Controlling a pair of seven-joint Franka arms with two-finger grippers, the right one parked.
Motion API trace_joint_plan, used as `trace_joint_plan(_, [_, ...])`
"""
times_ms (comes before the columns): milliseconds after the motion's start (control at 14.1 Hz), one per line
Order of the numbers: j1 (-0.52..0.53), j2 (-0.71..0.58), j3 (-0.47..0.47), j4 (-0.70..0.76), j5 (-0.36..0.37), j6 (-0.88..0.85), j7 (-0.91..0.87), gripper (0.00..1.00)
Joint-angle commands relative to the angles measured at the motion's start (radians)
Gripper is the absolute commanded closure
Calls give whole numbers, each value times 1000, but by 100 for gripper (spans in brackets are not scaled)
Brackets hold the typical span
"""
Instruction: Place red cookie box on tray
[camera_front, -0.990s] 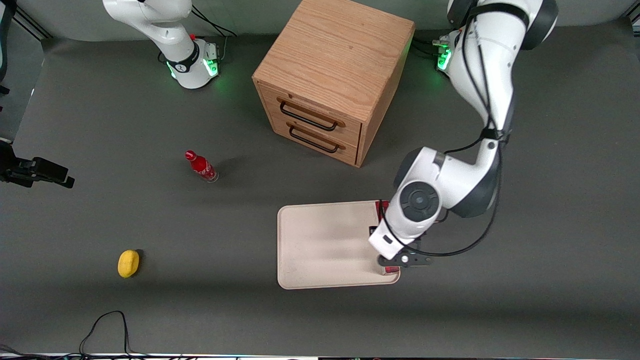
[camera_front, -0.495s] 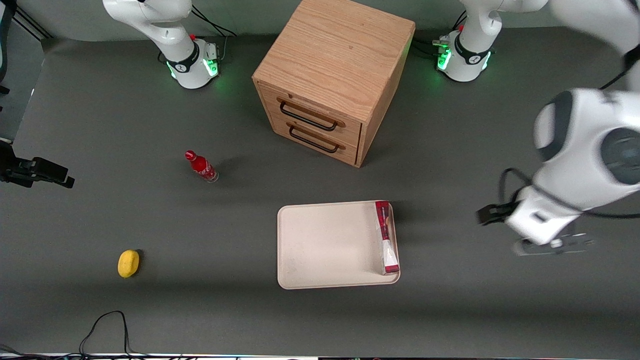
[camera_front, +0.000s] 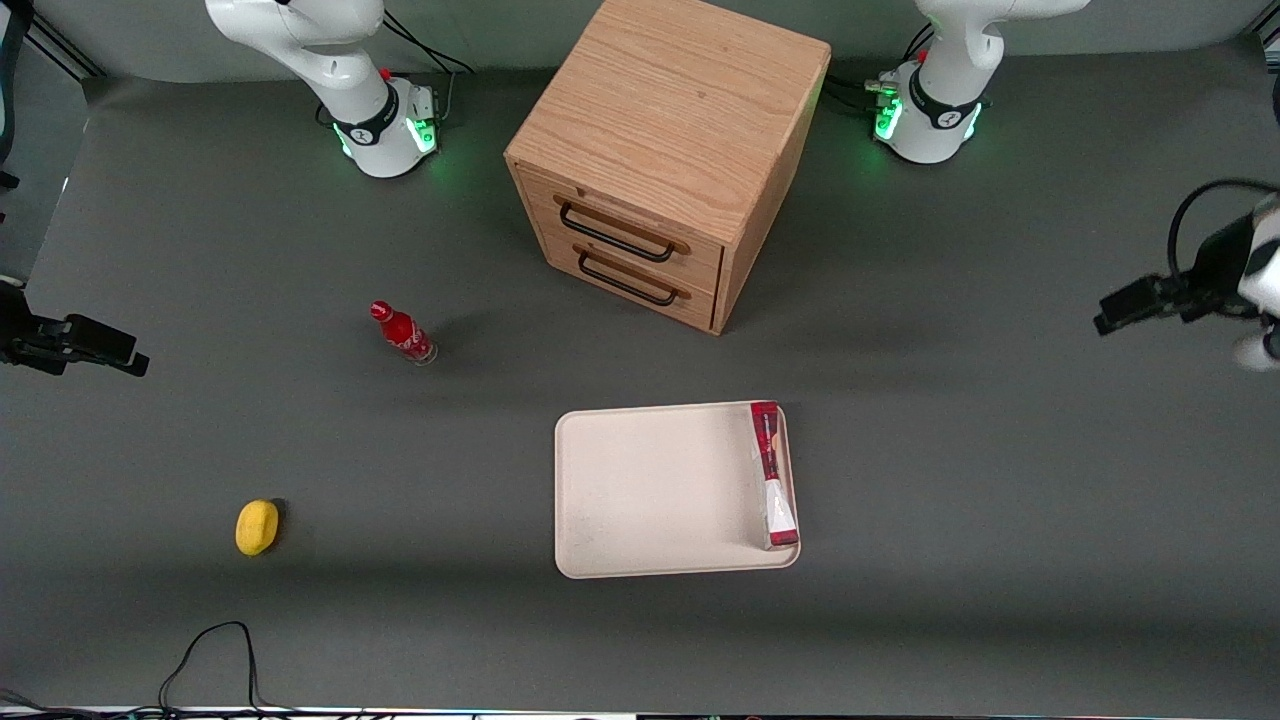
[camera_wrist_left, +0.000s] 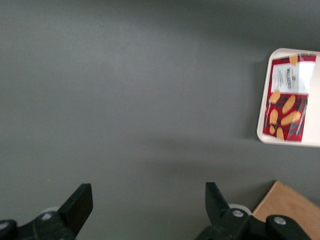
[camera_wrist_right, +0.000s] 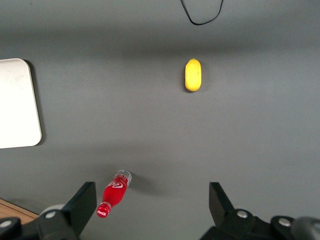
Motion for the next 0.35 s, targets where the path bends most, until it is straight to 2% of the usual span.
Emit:
trace_joint_plan(0, [52,-159,-66,-155,8,5,47,0])
trace_joint_plan(141, [69,-194,-111,-178,49,-9,58,0])
trace_joint_plan(283, [80,-193,-114,-176,51,3,61,0])
